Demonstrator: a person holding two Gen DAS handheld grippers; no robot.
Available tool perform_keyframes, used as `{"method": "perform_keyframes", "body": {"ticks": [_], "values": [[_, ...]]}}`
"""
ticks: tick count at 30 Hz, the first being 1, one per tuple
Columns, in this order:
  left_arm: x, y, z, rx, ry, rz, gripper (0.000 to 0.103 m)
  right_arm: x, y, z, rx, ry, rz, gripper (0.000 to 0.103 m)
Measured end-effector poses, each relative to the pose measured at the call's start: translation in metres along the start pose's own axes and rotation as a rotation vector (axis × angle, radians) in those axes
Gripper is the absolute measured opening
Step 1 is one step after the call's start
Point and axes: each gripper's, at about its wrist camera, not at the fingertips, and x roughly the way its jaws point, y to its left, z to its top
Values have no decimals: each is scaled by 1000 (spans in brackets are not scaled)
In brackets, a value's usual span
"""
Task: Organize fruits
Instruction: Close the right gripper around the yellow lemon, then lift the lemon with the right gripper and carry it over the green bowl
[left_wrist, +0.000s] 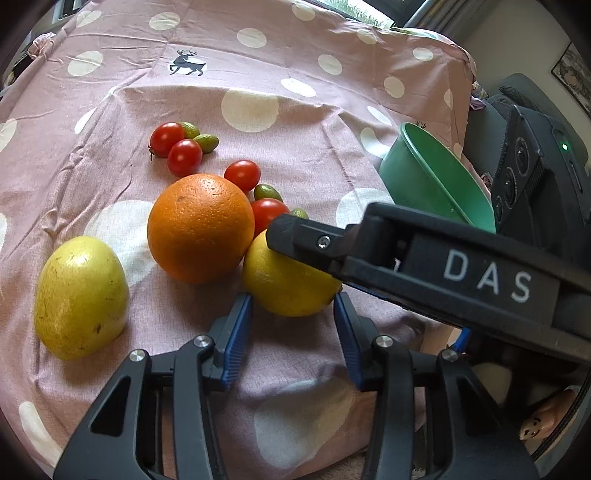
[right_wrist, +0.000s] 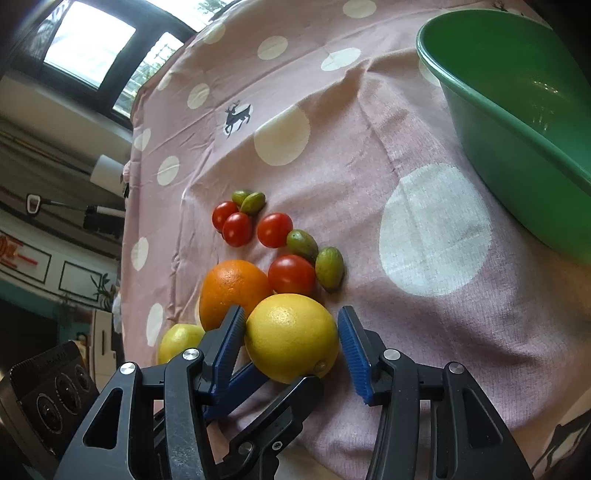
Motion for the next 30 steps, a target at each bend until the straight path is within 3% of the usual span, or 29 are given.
{"method": "perform_keyframes", "body": {"ticks": [6, 14, 30], "values": [[-6, -7, 2, 30, -32, 15, 45, -4, 2, 0, -9, -24, 16, 53], [-31, -31, 11, 118, -125, 14, 45, -38, 13, 2, -34, -138, 51, 53], [-76, -86, 53, 280, -286, -76, 45, -126, 38, 28, -81, -385, 57, 53]]}}
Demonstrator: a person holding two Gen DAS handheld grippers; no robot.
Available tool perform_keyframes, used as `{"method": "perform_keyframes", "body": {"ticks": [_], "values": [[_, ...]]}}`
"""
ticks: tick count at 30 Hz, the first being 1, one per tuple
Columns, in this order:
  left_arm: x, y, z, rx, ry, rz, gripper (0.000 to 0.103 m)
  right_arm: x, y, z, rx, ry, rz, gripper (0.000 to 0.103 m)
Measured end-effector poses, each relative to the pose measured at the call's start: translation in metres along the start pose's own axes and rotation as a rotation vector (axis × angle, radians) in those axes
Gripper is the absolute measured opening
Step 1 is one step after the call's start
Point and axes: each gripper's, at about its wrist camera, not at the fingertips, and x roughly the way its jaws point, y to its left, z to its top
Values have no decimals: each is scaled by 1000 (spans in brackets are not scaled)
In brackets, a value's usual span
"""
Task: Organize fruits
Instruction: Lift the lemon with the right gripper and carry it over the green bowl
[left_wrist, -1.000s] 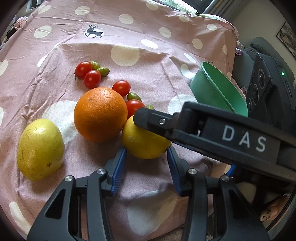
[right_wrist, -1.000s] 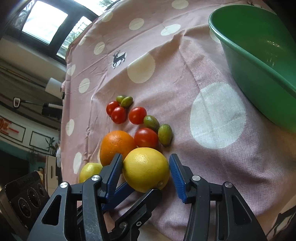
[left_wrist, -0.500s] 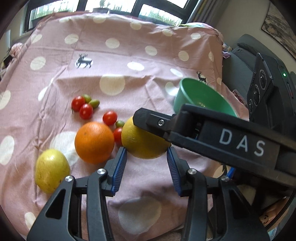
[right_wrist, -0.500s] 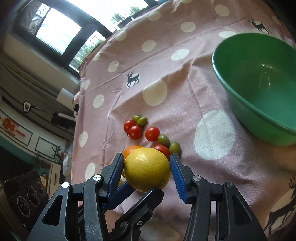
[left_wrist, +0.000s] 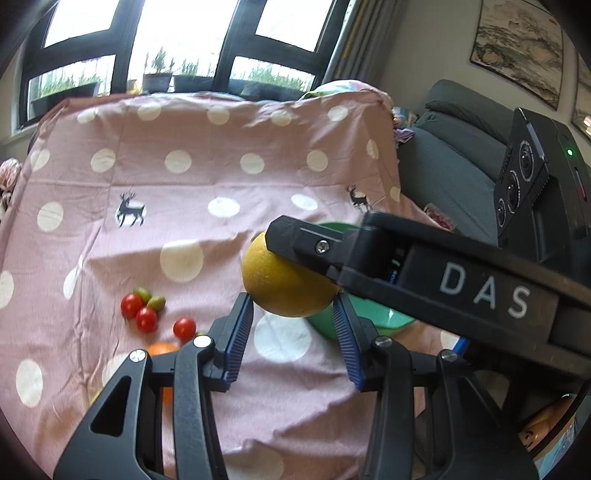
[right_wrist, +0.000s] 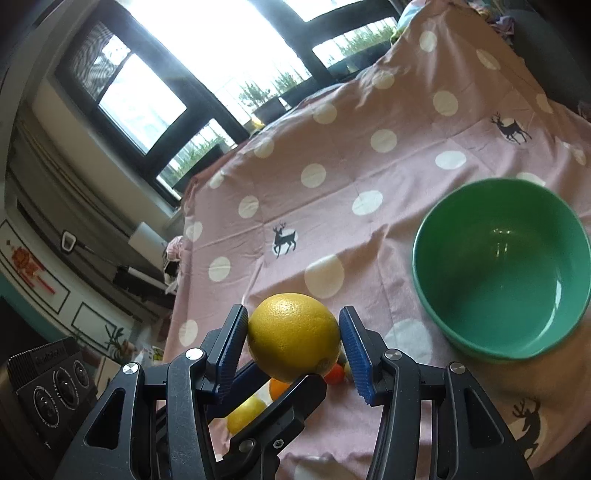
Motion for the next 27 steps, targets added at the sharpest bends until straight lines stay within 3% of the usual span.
{"method": "perform_keyframes", "body": {"ticks": [10, 27], "values": [[8, -18, 30, 76, -31, -41, 44, -22, -4, 27, -2, -112, 1, 53], [51, -43, 8, 128, 47, -122, 44, -27, -59, 12, 134, -140, -75, 54]]}}
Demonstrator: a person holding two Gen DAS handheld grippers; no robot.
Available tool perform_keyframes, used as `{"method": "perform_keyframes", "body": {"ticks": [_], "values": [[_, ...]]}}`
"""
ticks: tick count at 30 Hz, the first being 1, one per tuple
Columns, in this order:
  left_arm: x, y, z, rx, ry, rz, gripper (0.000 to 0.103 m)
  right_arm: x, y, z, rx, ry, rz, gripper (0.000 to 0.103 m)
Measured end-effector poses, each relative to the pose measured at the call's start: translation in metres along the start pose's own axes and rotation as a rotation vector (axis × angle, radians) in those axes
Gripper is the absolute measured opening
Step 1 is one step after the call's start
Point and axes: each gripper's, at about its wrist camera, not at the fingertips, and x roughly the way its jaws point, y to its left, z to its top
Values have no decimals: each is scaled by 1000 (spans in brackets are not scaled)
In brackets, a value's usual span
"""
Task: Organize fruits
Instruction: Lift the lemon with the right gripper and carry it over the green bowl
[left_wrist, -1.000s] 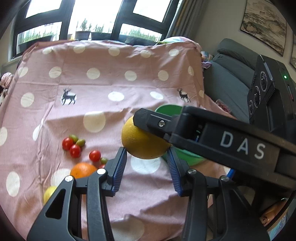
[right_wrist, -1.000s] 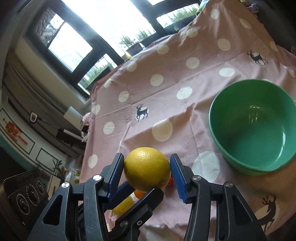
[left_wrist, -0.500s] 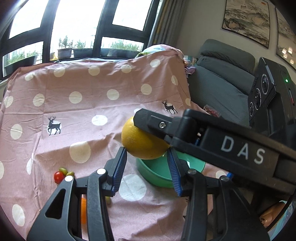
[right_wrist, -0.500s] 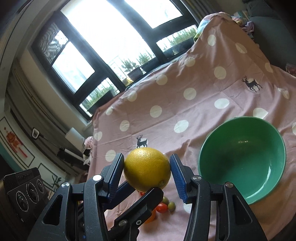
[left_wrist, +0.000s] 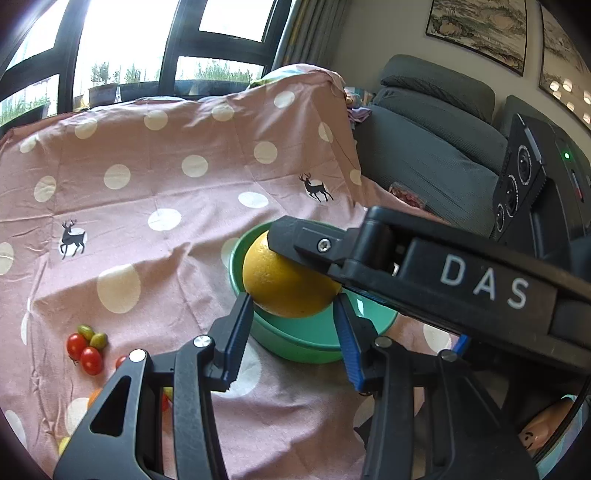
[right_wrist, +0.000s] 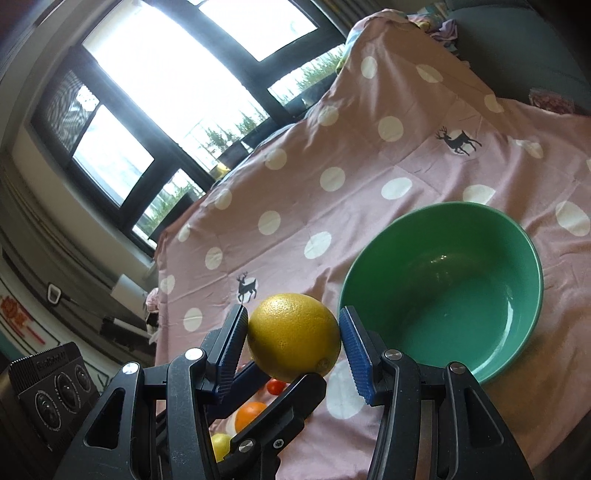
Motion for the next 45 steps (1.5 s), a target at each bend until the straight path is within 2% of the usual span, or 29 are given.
{"method": "perform_keyframes", "body": {"ticks": [5, 31, 45], "values": [[12, -8, -3, 21, 11, -17, 44, -3, -17, -1, 42, -3, -15, 54], [60, -12, -8, 3, 106, -133, 44, 2, -55, 2, 129, 21, -146, 54], [74, -14, -13, -2, 154, -149, 44, 7, -68, -1, 172, 49, -183, 54]]}}
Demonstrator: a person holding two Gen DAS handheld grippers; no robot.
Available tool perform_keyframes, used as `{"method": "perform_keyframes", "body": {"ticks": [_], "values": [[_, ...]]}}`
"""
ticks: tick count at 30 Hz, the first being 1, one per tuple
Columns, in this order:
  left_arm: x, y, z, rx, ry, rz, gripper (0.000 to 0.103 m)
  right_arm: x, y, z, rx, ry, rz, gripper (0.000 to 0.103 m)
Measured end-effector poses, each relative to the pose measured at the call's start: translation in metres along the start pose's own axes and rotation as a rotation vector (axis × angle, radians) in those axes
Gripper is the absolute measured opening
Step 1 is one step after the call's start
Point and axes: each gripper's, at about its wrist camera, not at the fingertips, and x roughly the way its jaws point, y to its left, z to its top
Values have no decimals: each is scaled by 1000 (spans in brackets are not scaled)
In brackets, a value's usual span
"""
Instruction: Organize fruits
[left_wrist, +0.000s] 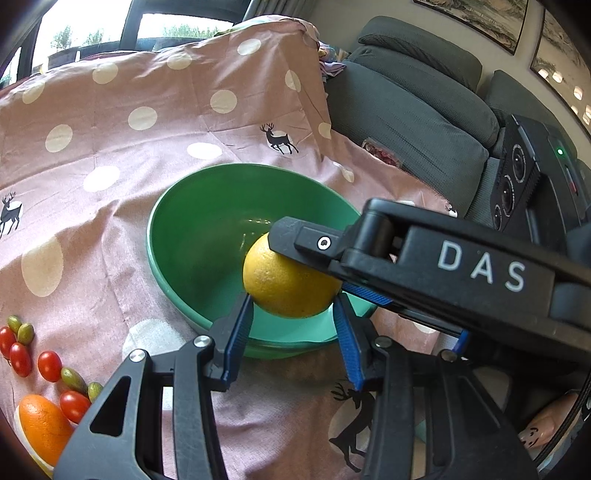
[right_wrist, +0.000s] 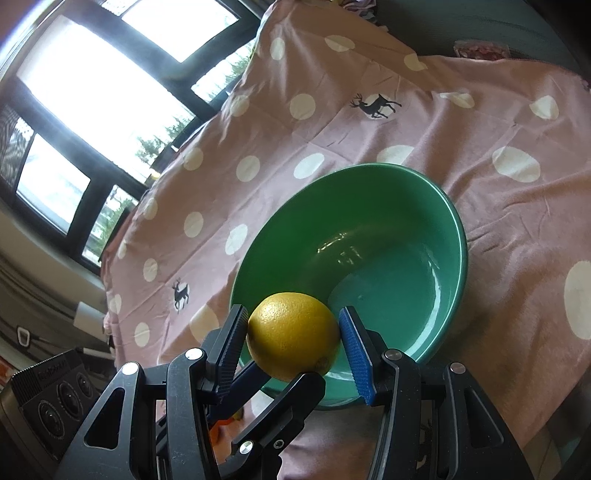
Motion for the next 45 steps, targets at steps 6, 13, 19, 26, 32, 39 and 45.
{"method": "perform_keyframes", "body": {"ticks": [6, 13, 19, 26, 32, 39, 45], "values": [[2, 1, -1, -3, 6, -4, 44, 3, -1, 0, 10, 15, -12, 54], [7, 2, -3, -8, 20, -11, 43, 6, -4, -1, 27, 26, -28, 54], [4, -1, -3, 3, -5, -1, 42, 7, -6, -3, 39, 43, -55, 54], [-7, 5, -4, -31, -24, -20, 45, 8, -1, -4, 23, 47, -68, 54], [-34, 10, -17, -35, -65, 85, 53, 6, 3, -5, 3, 35, -75, 53], [-76, 36, -26, -105, -157, 190, 70, -4, 15, -8, -23, -5, -48, 58], [-91, 70, -30, -214, -151, 361, 77, -4, 36, -14, -79, -2, -26, 63]]}}
